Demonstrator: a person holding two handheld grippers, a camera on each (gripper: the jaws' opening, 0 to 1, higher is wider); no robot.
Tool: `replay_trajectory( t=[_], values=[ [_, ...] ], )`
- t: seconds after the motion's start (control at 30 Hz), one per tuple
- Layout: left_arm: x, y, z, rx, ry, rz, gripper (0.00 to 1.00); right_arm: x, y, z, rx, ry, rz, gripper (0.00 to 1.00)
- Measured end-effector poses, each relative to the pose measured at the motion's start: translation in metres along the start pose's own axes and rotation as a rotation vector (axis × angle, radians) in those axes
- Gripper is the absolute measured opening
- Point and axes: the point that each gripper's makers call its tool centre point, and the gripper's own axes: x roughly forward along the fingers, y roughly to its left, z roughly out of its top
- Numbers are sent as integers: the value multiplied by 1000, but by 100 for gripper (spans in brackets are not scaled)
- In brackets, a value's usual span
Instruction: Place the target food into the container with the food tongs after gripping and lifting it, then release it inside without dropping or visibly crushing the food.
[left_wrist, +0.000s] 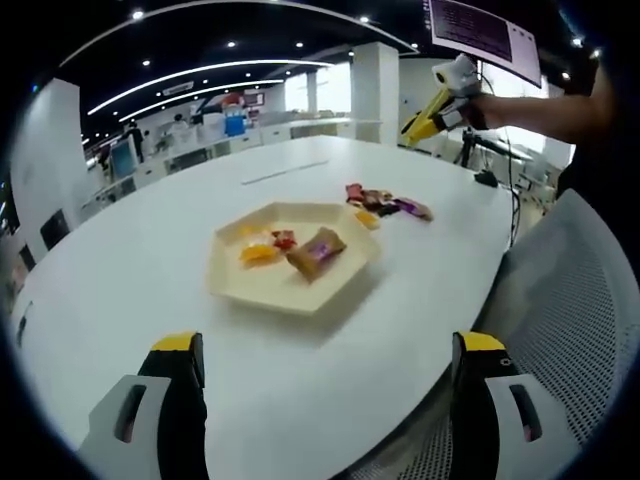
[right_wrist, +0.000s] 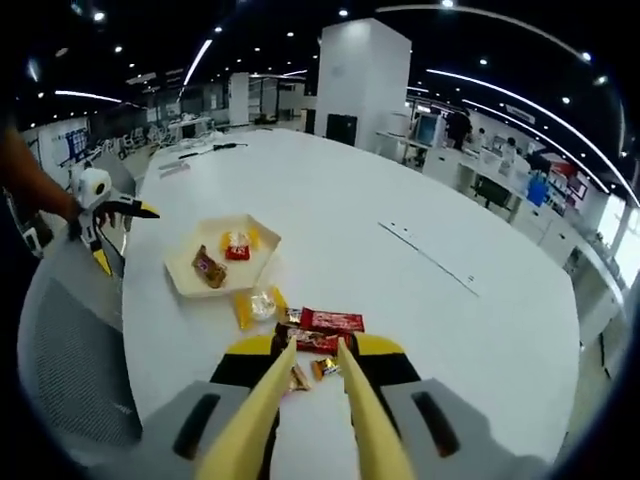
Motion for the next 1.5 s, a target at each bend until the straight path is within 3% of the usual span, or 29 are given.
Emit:
replay_trajectory(
  t=[0.37,0.93,1.5],
  values=[
    [0,-2,-1,-8,11,-4,99,20,-12,-17,-6,-9,25,27],
    [1,-2,-5,-27,32,-9,99,69,-20,-60,73,47,59,27],
    [2,-3,-7,-38,38,-15,99,83,-23,-73,102,93,51,27]
  ],
)
